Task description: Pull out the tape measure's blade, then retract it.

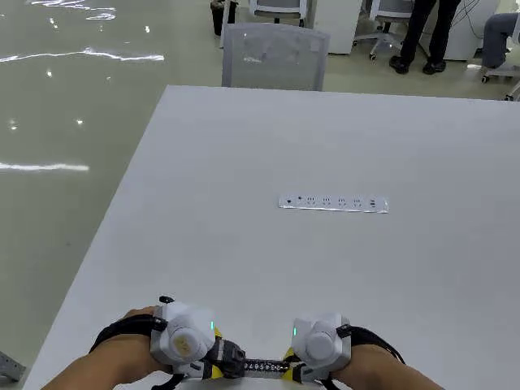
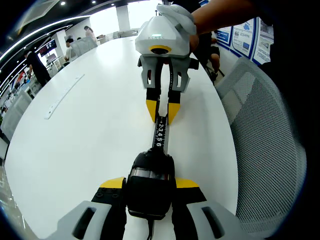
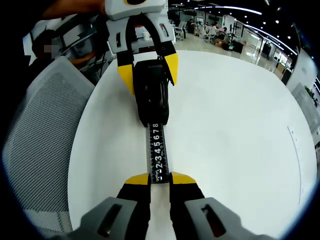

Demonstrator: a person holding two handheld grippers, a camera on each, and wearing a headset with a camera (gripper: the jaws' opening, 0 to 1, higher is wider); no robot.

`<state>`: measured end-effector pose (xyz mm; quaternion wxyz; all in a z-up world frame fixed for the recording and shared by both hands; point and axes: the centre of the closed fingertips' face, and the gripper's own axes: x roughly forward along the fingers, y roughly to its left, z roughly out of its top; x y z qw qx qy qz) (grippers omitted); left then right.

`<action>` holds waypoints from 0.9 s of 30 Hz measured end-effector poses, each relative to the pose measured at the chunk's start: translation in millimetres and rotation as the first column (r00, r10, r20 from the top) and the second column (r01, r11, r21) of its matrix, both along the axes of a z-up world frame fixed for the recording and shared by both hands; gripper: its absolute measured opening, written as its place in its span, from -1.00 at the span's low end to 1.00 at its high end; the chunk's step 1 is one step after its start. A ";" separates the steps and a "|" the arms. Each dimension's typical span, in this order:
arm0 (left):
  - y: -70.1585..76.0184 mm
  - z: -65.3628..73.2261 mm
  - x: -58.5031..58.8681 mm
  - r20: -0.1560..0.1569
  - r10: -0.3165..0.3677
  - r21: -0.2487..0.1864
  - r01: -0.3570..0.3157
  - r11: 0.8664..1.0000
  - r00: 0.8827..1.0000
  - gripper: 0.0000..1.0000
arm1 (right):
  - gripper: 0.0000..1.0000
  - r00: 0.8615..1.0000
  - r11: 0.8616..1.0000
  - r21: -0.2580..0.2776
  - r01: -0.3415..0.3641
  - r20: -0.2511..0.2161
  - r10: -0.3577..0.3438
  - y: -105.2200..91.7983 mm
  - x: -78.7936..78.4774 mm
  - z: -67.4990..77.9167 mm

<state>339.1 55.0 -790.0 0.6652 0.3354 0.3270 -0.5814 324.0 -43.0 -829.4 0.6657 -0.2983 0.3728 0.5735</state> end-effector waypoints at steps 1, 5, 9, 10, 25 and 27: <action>0.0 0.0 0.0 0.000 0.000 0.000 0.000 1.000 1.000 -0.38 | -0.76 1.000 1.000 -0.001 0.001 -0.001 -0.001 -1.3 -0.2 -0.1; -0.1 0.0 0.1 -0.001 0.000 0.001 0.000 1.000 1.000 -0.38 | -0.76 1.000 1.000 -0.004 0.001 -0.003 -0.001 -4.1 -0.7 -0.3; 0.0 -0.2 0.3 -0.003 0.000 0.001 0.000 1.000 1.000 -0.38 | -0.76 1.000 1.000 -0.007 0.003 -0.005 -0.003 -7.8 -1.0 -0.3; -0.1 -0.2 0.3 -0.003 0.000 0.001 0.000 1.000 1.000 -0.37 | -0.76 1.000 1.000 -0.007 0.004 -0.005 -0.004 -8.3 -1.1 -0.2; -0.2 -0.7 0.4 -0.003 -0.005 0.006 0.005 1.000 1.000 -0.38 | -0.76 1.000 1.000 -0.011 0.009 -0.004 -0.009 -17.4 -2.3 -1.3; -0.2 -0.7 0.4 -0.003 -0.005 0.006 0.005 1.000 1.000 -0.38 | -0.76 1.000 1.000 -0.012 0.009 -0.004 -0.009 -18.2 -2.6 -0.2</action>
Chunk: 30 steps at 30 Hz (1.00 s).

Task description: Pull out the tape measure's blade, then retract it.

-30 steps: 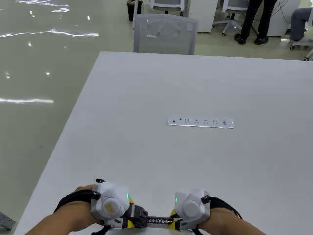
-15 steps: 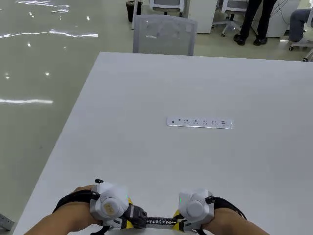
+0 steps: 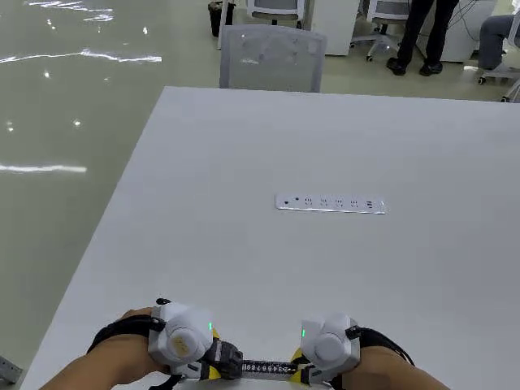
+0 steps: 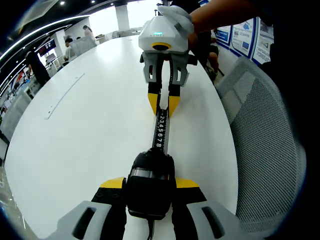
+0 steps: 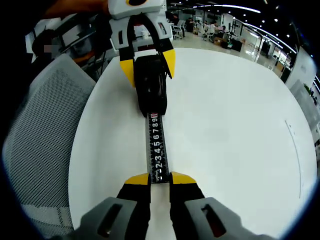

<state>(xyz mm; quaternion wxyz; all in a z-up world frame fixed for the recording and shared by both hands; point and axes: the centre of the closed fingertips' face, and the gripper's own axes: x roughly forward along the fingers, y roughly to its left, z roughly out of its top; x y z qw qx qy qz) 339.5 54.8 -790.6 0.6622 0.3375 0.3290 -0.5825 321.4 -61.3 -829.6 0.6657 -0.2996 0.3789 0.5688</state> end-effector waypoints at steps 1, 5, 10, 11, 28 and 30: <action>0.0 0.0 0.0 -0.001 0.001 0.000 -0.001 1.000 1.000 -0.38 | -0.76 1.000 1.000 -0.001 0.000 0.001 0.000 -0.6 -0.1 0.4; -0.5 0.0 0.0 -0.001 0.003 0.001 -0.003 1.000 1.000 -0.38 | -0.76 1.000 1.000 -0.004 0.001 0.001 -0.001 -3.4 -0.1 -0.1; -0.2 0.2 -0.5 0.002 0.005 0.002 -0.005 1.000 1.000 -0.38 | -0.76 1.000 1.000 -0.007 0.006 0.001 -0.006 -7.5 0.2 0.0; -0.2 0.2 -0.5 0.002 0.005 0.001 -0.005 1.000 1.000 -0.38 | -0.76 1.000 1.000 -0.008 0.007 0.001 -0.007 -8.5 0.3 0.3; -0.2 0.2 -0.3 0.003 0.010 0.001 -0.010 1.000 1.000 -0.37 | -0.76 1.000 1.000 -0.014 0.017 -0.001 -0.017 -18.1 -0.4 1.5; 0.1 0.4 -0.3 0.005 0.015 0.000 -0.015 1.000 1.000 -0.37 | -0.76 1.000 1.000 -0.017 0.023 -0.004 -0.023 -25.6 0.3 0.3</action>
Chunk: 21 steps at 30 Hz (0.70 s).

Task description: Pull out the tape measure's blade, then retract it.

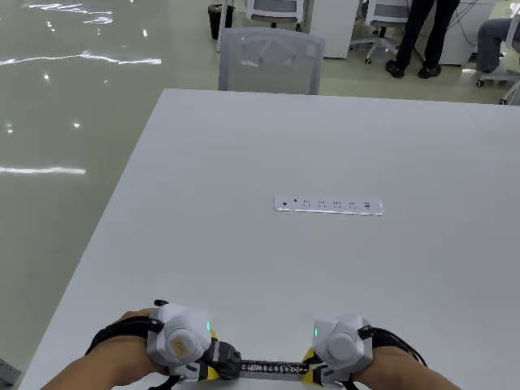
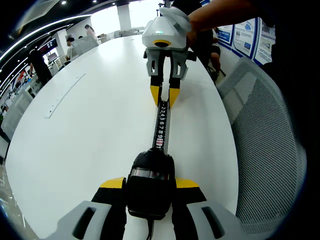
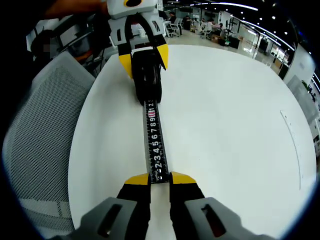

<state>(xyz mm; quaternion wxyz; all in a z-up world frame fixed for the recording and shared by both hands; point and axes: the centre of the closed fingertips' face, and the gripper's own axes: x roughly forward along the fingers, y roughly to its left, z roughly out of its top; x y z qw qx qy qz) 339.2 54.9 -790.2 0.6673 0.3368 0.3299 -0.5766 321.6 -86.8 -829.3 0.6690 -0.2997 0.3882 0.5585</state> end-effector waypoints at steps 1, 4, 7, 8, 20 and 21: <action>0.0 -0.1 0.2 0.001 0.001 0.001 -0.001 1.000 1.000 -0.37 | -0.76 1.000 1.000 -0.001 0.003 0.000 -0.003 -3.0 0.4 -0.2; 0.0 0.2 0.3 0.001 0.003 0.000 -0.003 1.000 1.000 -0.37 | -0.76 1.000 1.000 -0.002 0.008 -0.001 -0.008 -7.0 1.0 -1.2; -0.1 0.5 0.4 0.002 0.004 0.000 -0.004 1.000 1.000 -0.37 | -0.76 1.000 1.000 -0.002 0.013 -0.002 -0.013 -10.6 0.9 -0.2; -0.1 0.5 0.4 0.002 0.005 0.000 -0.005 1.000 1.000 -0.37 | -0.76 1.000 1.000 -0.003 0.014 -0.001 -0.014 -11.4 0.7 -0.1; -0.2 0.6 0.3 0.002 0.007 -0.004 -0.007 1.000 1.000 -0.37 | -0.76 1.000 1.000 -0.009 0.021 -0.003 -0.021 -19.7 -0.8 0.0; -0.3 0.7 0.1 0.001 0.007 -0.003 -0.007 1.000 1.000 -0.37 | -0.76 1.000 1.000 -0.009 0.022 -0.004 -0.022 -20.6 -0.8 -0.2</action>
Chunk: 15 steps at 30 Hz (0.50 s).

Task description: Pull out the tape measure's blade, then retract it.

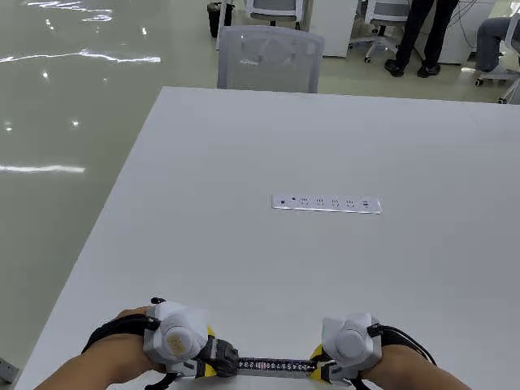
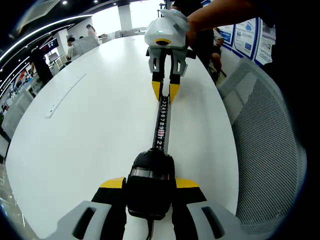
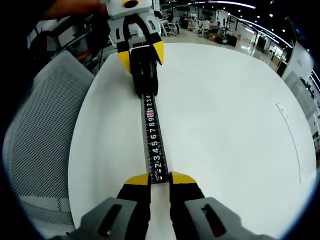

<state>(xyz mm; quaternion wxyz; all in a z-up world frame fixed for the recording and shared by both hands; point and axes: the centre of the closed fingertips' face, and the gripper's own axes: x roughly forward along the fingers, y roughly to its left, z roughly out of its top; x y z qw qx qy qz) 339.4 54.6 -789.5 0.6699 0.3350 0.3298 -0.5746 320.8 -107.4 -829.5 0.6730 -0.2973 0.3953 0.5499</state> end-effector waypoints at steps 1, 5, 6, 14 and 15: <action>-0.1 0.0 -0.1 0.000 -0.001 0.001 0.001 1.000 1.000 -0.37 | -0.76 1.000 1.000 -0.001 0.001 0.000 -0.001 -1.4 0.0 -0.2; -0.1 -0.2 0.0 0.000 0.001 0.001 -0.001 1.000 1.000 -0.37 | -0.76 1.000 1.000 -0.005 0.004 0.001 -0.004 -5.8 -0.5 1.2; -0.1 -0.2 0.0 0.000 0.001 0.002 -0.001 1.000 1.000 -0.37 | -0.76 1.000 1.000 -0.005 0.005 0.000 -0.005 -6.6 -0.5 1.2; -0.1 -0.8 0.2 -0.001 -0.002 0.001 0.002 1.000 1.000 -0.37 | -0.76 1.000 1.000 -0.012 0.009 -0.001 -0.009 -12.5 -0.5 -0.3; -0.1 -0.8 0.2 -0.001 -0.001 0.001 0.001 1.000 1.000 -0.37 | -0.76 1.000 1.000 -0.013 0.010 -0.001 -0.010 -13.1 -0.5 -0.3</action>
